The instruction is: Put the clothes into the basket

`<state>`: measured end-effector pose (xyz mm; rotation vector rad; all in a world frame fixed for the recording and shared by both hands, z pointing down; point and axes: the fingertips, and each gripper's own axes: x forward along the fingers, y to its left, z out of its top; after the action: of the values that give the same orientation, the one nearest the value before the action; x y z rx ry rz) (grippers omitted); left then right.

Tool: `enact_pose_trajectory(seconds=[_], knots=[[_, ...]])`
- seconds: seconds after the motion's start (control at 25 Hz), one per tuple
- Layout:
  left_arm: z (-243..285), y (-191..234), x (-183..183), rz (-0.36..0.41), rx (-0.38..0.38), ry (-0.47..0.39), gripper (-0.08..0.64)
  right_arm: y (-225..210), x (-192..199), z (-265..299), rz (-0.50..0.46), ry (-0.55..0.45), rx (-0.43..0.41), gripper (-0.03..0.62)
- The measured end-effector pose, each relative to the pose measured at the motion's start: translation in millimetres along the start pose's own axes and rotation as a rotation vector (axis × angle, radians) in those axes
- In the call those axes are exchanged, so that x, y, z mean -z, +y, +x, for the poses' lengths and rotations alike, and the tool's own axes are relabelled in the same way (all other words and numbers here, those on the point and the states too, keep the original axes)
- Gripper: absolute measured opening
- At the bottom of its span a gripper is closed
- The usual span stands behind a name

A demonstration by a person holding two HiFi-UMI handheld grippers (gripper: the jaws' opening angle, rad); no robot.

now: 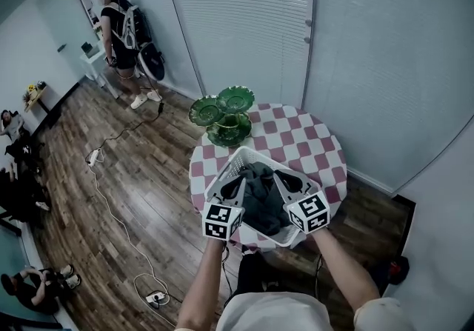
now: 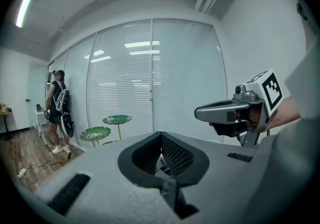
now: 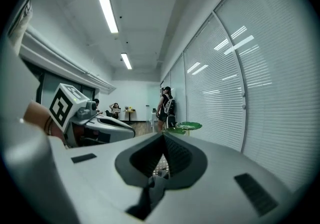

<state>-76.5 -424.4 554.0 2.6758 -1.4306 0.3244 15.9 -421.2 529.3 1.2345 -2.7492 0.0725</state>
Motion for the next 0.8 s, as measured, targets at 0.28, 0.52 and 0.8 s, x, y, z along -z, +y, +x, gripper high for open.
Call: enact_pose_trajectory(seconds=[0.28, 0.52, 0.8], knots=[[7.1, -17.0, -5.1, 0.002, 0.023, -0.019, 0.012, -7.6, -4.9, -20.7, 0.002, -0.002, 0.011, 0.021], [12.9, -32.3, -0.2, 0.004, 0.045, -0.001, 0.012, -9.9, 8.2, -35.2, -0.005, 0.04, 0.03, 0.021], [10.4, -41.8, -4.8, 0.007, 0.056, -0.021, 0.012, -7.8, 7.7, -39.4, -0.019, 0.046, 0.029, 0.021]])
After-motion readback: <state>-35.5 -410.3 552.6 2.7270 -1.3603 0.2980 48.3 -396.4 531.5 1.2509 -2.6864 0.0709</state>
